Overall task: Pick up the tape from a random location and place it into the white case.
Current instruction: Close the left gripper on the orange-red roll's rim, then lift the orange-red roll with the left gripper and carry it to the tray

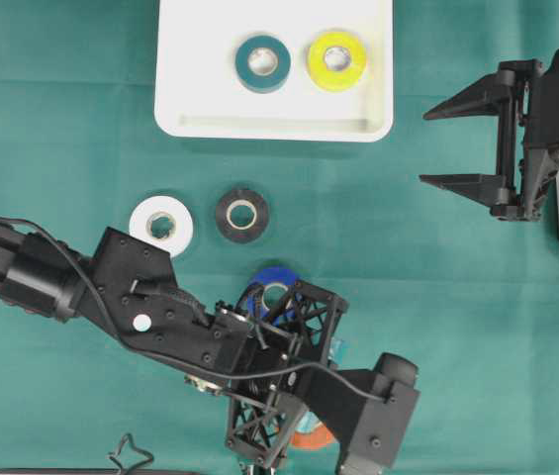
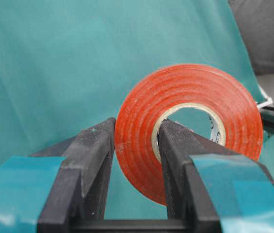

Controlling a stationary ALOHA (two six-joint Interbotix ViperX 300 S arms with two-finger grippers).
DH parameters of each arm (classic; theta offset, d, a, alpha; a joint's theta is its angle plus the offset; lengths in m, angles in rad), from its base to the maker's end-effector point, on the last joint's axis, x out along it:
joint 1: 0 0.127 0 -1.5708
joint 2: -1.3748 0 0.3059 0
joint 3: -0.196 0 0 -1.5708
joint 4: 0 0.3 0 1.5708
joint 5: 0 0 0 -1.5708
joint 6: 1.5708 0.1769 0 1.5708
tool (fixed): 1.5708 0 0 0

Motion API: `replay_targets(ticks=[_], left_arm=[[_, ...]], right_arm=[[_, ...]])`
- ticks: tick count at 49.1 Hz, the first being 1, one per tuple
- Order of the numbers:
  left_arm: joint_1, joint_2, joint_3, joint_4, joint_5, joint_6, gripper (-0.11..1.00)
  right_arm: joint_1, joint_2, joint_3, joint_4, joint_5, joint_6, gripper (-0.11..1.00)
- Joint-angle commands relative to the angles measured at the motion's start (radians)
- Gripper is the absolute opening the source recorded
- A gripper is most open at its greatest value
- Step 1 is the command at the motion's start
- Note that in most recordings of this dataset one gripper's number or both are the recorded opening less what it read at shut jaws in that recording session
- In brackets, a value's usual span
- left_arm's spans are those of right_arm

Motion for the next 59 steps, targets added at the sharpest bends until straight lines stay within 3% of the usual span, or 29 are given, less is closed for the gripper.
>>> replay_targets(ticks=[1, 23, 59], left_arm=[[-0.005, -0.049, -0.06, 0.003, 0.021, 0.002, 0.23], [-0.005, -0.094, -0.155, 0.006, 0.112, 0.009, 0.23], [-0.002, -0.135, -0.152, 0.006, 0.132, 0.018, 0.23]], right_arm=[[0.0, 0.0, -0.026, 0.0, -0.005, 0.0, 0.89], [0.0, 0.0, -0.026, 0.0, -0.002, 0.0, 0.89], [0.0, 0.0, -0.026, 0.0, -0.002, 0.0, 0.89]])
